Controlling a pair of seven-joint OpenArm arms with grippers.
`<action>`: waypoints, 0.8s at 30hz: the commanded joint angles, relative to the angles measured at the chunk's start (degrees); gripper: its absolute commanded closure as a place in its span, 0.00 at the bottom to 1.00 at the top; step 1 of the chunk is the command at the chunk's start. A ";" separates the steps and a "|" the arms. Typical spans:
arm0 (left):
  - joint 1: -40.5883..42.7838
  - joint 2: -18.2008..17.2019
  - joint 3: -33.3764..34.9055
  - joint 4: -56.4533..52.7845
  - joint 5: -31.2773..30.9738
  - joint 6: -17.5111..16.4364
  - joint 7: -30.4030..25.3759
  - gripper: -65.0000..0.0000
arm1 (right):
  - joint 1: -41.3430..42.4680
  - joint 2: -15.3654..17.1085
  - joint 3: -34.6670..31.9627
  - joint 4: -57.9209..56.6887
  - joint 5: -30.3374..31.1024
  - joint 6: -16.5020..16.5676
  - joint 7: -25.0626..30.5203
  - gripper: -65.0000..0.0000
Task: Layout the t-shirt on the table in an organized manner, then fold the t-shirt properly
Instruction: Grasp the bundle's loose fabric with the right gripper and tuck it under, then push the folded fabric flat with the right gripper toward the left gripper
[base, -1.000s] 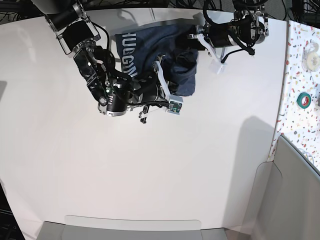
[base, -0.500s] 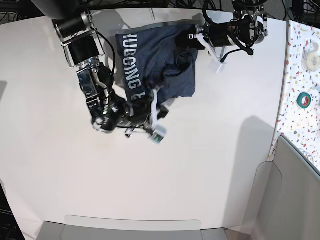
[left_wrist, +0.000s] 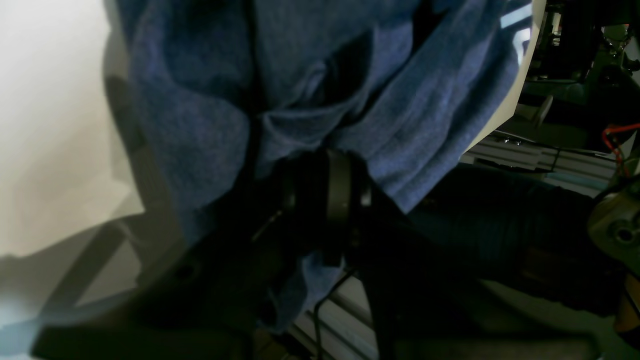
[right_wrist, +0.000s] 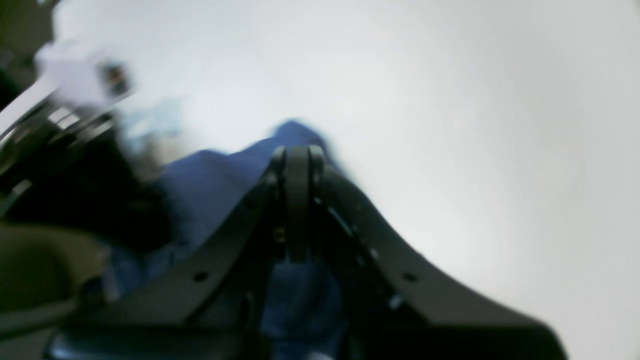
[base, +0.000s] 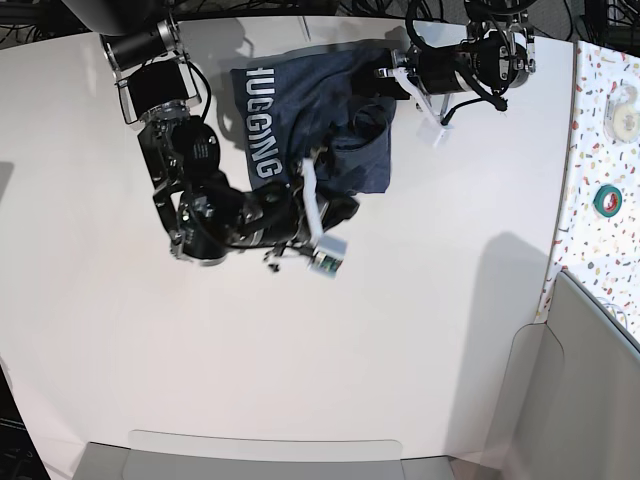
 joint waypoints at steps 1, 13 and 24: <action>-0.05 -0.43 -0.08 0.73 -0.79 -0.21 0.32 0.91 | 1.00 1.13 -1.01 1.04 2.01 0.30 0.97 1.00; -1.01 -1.40 -0.08 -2.08 -0.79 -0.12 0.32 0.91 | -3.22 4.82 -11.91 6.85 6.58 0.30 0.97 1.00; -2.42 -2.19 -0.08 -2.17 -0.71 -0.12 0.32 0.91 | -5.50 8.51 -11.99 11.95 6.23 0.30 0.97 1.00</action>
